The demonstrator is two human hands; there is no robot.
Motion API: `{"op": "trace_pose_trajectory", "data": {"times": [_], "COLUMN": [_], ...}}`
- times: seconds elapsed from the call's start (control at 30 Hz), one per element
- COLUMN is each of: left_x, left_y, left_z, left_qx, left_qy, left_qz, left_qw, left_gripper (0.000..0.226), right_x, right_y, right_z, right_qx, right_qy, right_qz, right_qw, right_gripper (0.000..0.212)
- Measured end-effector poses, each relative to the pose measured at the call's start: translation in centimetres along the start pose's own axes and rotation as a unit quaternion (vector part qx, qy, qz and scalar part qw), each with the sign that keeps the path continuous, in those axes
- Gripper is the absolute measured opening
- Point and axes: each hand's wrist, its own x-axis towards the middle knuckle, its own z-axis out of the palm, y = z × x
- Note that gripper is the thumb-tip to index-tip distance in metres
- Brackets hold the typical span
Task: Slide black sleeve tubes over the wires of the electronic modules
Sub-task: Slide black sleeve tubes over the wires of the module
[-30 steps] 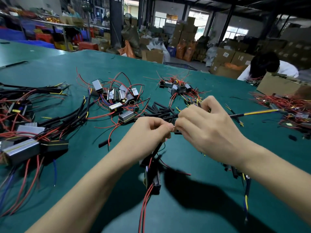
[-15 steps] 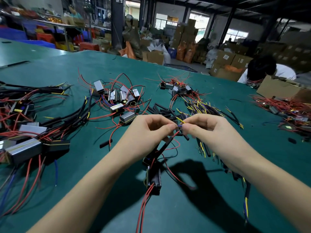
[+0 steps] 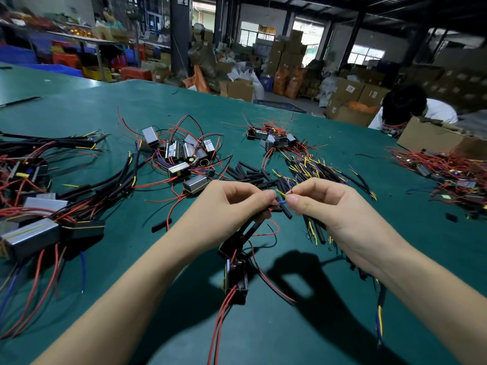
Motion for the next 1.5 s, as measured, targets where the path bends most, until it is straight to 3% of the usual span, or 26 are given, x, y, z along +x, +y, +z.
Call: {"op": "trace_pose_trajectory", "data": {"times": [0.07,0.17,0.3,0.4,0.5,0.6,0.67,0.73,0.9,1.1,1.33,1.5], "left_x": [-0.1,-0.1,-0.2,-0.4,-0.4,-0.1,0.6,1.4,2.3,1.6,1.0,0.9], "left_y": [0.2,0.2,0.4,0.5,0.3,0.0,-0.5,-1.1,-1.5,-1.3,-0.8,-0.8], "left_z": [0.3,0.7,0.5,0.3,0.1,0.2,0.0,-0.1,0.9,0.5,0.8,1.1], "left_qx": [-0.019,-0.002,0.016,0.019,0.013,-0.016,-0.073,-0.053,-0.098,-0.087,-0.078,-0.069], "left_qy": [0.01,0.026,0.036,0.011,-0.023,-0.017,0.036,0.061,-0.071,-0.038,-0.036,-0.008], "left_qz": [0.017,0.054,0.08,0.081,0.071,0.037,-0.012,-0.078,-0.179,-0.099,-0.032,-0.017], "left_qw": [1.0,0.998,0.996,0.997,0.997,0.999,0.997,0.994,0.976,0.991,0.996,0.997], "left_gripper": [0.035,0.015,0.014,0.015,0.016,0.029,0.027,0.019,0.016,0.023,0.009,0.009], "right_x": [-0.2,-0.3,-0.4,-0.4,-0.2,0.0,0.0,-0.1,-0.2,0.5,0.9,0.6], "right_y": [-0.1,-0.3,-0.3,-0.1,0.0,-0.3,-0.7,-1.0,-1.4,-1.1,-0.9,-0.8], "right_z": [-0.1,-0.2,-0.4,-0.2,0.2,0.2,0.1,-0.3,-0.6,-1.1,-1.1,-1.0], "right_qx": [-0.022,-0.04,0.05,0.126,0.092,0.007,-0.02,-0.041,-0.106,-0.195,-0.194,-0.201], "right_qy": [-0.011,-0.023,-0.05,-0.027,0.013,0.024,-0.006,-0.043,-0.093,-0.013,0.001,0.016], "right_qz": [-0.008,-0.005,0.053,0.105,0.119,0.101,0.091,0.081,0.066,0.06,0.036,0.021], "right_qw": [1.0,0.999,0.996,0.986,0.989,0.995,0.996,0.995,0.988,0.979,0.98,0.979], "right_gripper": [0.006,0.014,0.015,0.014,0.009,0.01,0.011,0.011,0.009,0.01,0.005,0.013]}}
